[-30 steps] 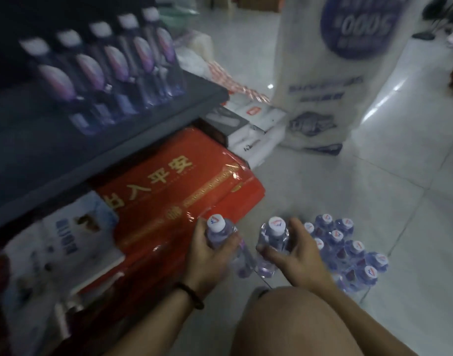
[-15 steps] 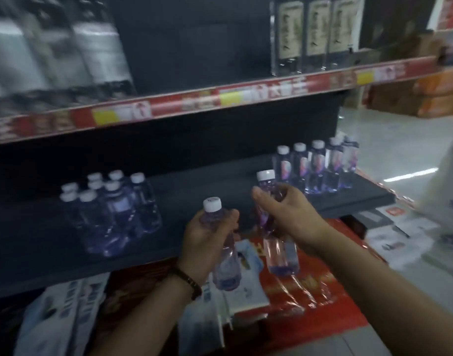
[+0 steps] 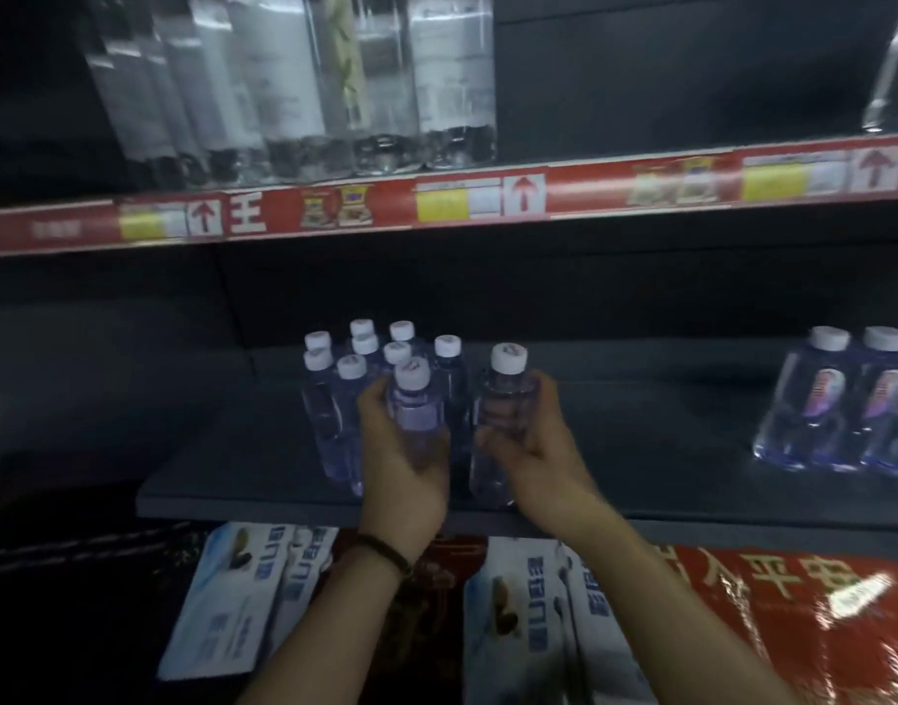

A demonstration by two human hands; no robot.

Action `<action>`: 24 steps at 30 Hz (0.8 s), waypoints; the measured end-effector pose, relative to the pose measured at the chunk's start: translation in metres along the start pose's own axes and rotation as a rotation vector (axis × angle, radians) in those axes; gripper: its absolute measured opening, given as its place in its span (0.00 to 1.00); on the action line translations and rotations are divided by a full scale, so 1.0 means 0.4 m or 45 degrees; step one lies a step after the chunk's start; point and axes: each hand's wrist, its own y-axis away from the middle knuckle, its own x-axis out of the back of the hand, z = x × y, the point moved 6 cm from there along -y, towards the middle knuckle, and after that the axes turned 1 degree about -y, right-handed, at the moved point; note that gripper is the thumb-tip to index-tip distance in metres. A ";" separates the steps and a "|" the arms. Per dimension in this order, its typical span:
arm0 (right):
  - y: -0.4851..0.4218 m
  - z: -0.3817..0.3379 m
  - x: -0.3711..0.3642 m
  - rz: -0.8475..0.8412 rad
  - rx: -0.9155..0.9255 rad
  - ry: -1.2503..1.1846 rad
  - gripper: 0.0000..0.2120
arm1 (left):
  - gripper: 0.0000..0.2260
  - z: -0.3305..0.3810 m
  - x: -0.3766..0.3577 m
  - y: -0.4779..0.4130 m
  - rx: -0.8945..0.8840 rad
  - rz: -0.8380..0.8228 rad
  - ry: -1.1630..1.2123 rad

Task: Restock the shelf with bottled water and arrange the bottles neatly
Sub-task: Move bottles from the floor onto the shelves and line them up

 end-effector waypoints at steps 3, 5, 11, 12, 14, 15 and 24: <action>-0.048 0.042 -0.051 0.032 0.083 -0.042 0.25 | 0.27 -0.030 0.027 -0.031 -0.098 0.103 -0.291; -0.071 0.069 -0.067 0.064 0.091 -0.033 0.25 | 0.27 -0.045 0.031 -0.035 -0.086 0.108 -0.389; -0.076 0.165 -0.072 0.073 0.006 0.605 0.26 | 0.37 -0.084 0.058 -0.026 -0.019 0.119 -0.514; -0.068 0.171 -0.074 0.081 -0.014 0.607 0.24 | 0.40 -0.089 0.059 -0.020 0.014 0.115 -0.490; -0.052 0.179 -0.077 0.134 -0.016 0.544 0.21 | 0.44 -0.103 0.057 -0.004 0.089 0.109 -0.468; -0.043 0.176 -0.079 0.166 -0.016 0.515 0.19 | 0.43 -0.112 0.056 0.004 0.123 0.122 -0.448; 0.006 0.174 -0.115 0.148 0.096 0.476 0.33 | 0.16 -0.197 0.041 0.030 0.243 0.125 -0.549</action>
